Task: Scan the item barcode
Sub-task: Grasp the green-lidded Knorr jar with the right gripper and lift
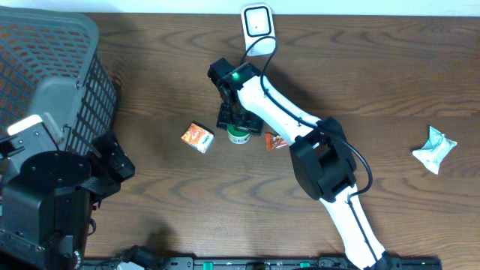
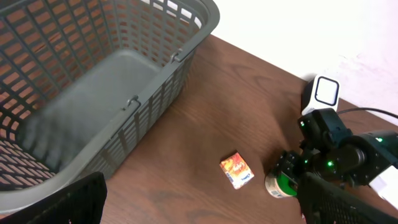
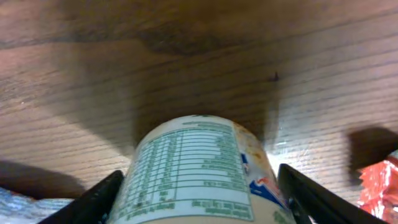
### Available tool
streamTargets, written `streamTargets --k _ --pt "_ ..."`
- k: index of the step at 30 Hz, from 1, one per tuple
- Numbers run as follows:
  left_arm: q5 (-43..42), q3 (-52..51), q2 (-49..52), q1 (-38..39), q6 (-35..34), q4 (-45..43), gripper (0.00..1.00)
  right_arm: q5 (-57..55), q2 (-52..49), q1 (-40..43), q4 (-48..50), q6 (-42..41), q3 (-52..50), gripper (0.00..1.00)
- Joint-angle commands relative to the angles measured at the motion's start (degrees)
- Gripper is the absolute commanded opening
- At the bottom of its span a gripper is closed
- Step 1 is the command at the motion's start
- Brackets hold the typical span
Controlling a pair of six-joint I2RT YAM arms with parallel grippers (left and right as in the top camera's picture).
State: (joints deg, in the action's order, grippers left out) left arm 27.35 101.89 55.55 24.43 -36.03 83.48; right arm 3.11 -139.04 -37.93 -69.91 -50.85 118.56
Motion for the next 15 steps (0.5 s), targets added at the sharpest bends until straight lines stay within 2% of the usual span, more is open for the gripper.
streamTargets --k 1,8,12,15 --pt "0.8 0.3 0.2 -0.3 -0.2 0.3 0.98 -1.6 -2.3 -1.8 -0.9 0.4 0.0 0.67" --pt "0.8 0.3 0.2 -0.3 -0.2 1.5 0.98 1.7 -2.0 -2.0 -4.0 5.0 0.2 0.54" --pt "0.8 0.3 0.2 -0.3 -0.3 1.8 0.98 6.5 -1.3 -0.5 -7.9 9.8 1.3 0.41" --pt "0.7 0.3 0.2 -0.3 -0.3 1.8 0.98 8.8 -0.8 1.2 -12.3 12.4 3.0 0.40"
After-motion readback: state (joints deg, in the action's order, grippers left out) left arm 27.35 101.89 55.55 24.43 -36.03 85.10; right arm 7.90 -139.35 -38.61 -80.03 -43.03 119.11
